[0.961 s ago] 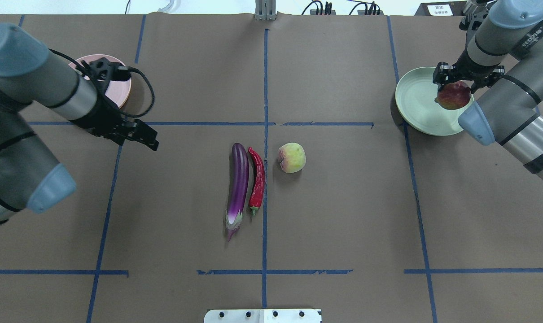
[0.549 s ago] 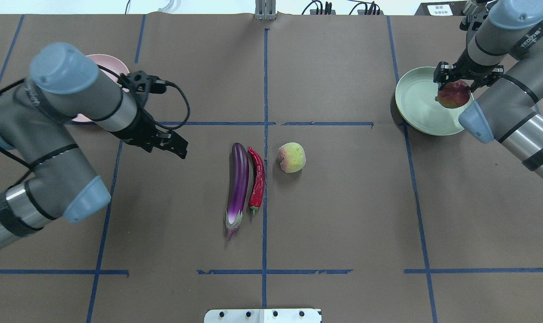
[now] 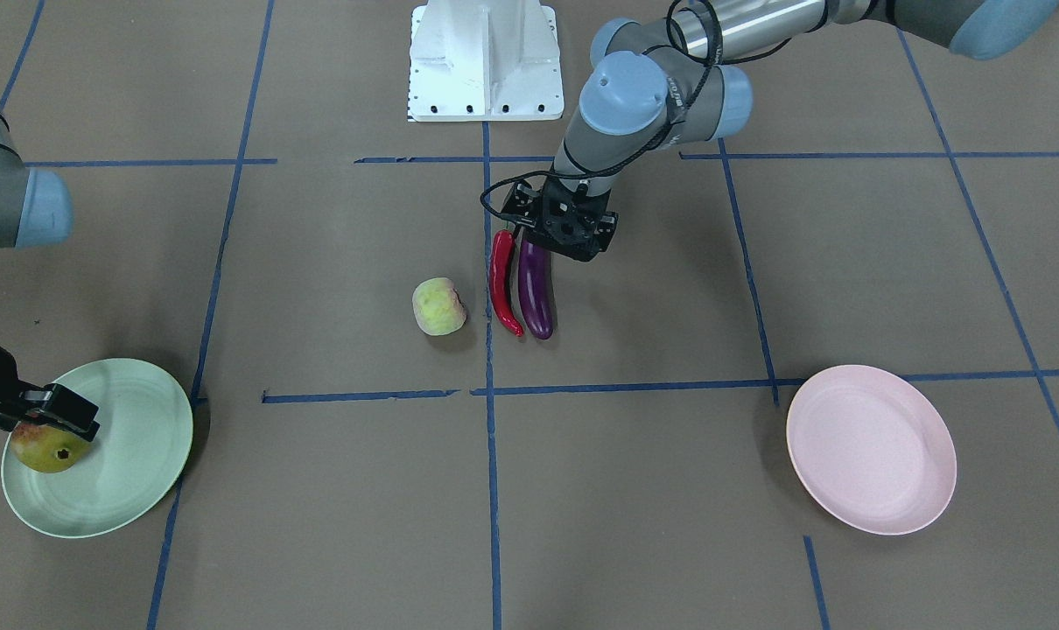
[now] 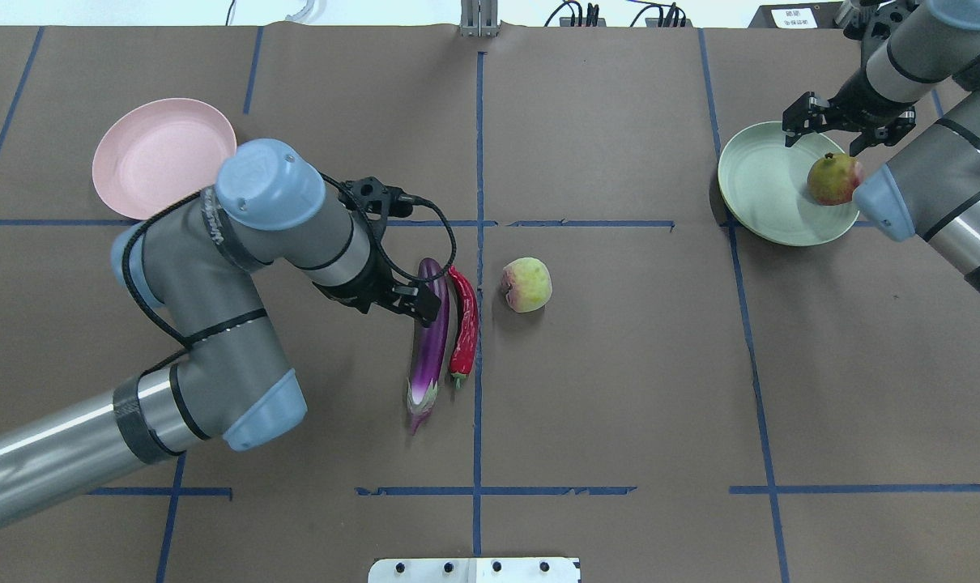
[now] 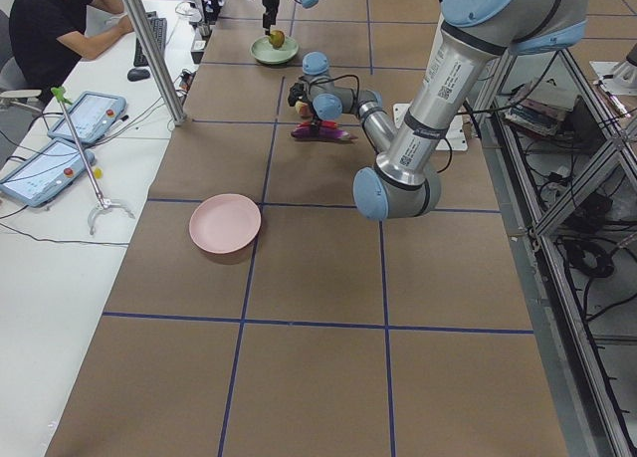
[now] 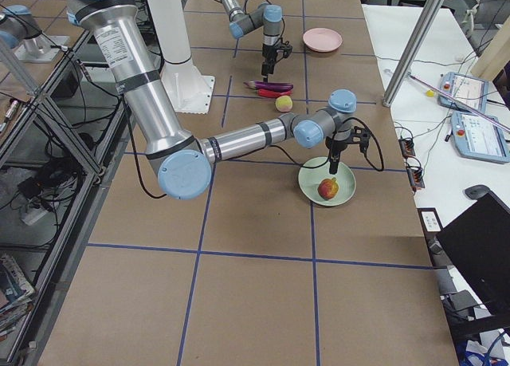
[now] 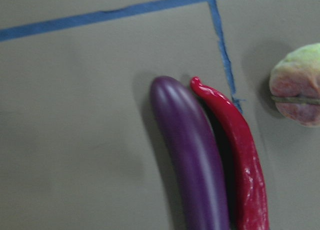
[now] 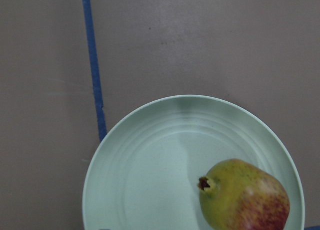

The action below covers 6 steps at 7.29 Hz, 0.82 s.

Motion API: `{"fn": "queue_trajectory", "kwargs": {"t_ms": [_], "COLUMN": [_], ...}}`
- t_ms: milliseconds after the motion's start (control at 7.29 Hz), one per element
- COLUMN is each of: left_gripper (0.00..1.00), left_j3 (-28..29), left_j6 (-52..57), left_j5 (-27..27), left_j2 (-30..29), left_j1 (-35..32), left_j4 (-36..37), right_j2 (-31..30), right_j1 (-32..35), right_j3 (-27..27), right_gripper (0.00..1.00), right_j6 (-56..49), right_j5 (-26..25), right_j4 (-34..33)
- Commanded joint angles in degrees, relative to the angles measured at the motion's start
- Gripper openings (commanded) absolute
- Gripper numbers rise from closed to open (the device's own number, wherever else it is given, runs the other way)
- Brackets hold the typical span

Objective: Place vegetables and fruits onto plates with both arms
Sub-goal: 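Release the pomegranate on the green plate while the left gripper reaches for the eggplant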

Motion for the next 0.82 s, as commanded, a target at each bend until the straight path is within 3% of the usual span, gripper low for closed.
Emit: {"fn": "queue_trajectory", "kwargs": {"t_ms": [0, 137, 412, 686], "left_gripper": [0.80, 0.45, 0.00, 0.00], "left_j3": [1.49, 1.58, 0.80, -2.35], "left_j6": [-1.03, -2.51, -4.72, -9.26], "left_j5": [3.66, 4.03, 3.95, 3.77], "left_j2": [-0.13, -0.13, 0.04, 0.31], "left_j1": [2.35, 2.53, 2.53, -1.22], "left_j4": [0.14, 0.14, 0.14, -0.56], "right_j2": [-0.26, 0.35, 0.88, 3.50], "right_j1": [0.09, -0.26, -5.50, -14.46], "right_j3": [2.42, 2.95, 7.49, 11.47], "right_gripper": [1.00, 1.00, 1.00, 1.00], "right_j6": [0.30, 1.34, 12.71, 29.93], "right_j5": [0.39, 0.39, 0.31, -0.66], "right_j4": [-0.42, -0.51, 0.01, 0.19]}}
